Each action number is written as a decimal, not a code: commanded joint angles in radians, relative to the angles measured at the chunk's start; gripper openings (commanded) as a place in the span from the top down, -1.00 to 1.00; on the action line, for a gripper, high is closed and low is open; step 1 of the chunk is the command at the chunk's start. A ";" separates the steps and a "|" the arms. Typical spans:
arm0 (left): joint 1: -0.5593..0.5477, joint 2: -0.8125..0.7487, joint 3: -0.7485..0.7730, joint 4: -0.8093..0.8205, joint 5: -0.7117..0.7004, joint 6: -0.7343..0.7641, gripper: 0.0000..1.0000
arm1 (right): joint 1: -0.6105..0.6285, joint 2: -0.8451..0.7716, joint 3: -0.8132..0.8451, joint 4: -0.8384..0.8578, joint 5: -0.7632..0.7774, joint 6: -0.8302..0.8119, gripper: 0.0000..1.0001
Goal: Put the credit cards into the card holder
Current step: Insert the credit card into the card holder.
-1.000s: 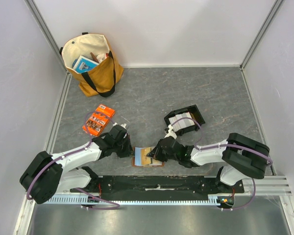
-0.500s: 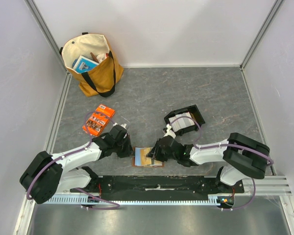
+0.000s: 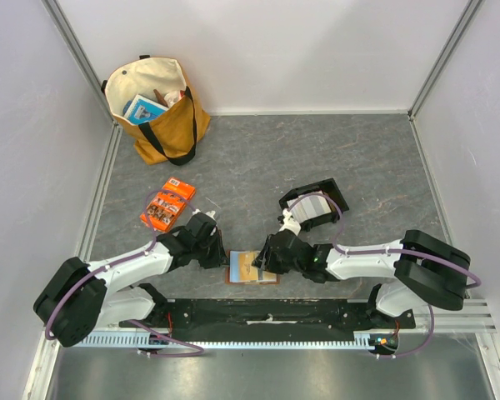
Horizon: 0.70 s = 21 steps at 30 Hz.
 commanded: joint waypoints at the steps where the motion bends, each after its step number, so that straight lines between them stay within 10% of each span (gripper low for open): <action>1: 0.000 0.006 0.008 -0.007 -0.035 -0.016 0.96 | 0.000 0.027 0.026 -0.046 0.011 -0.037 0.24; 21: 0.000 0.003 0.004 -0.005 -0.030 -0.015 0.97 | 0.010 0.113 0.045 0.078 -0.097 -0.051 0.25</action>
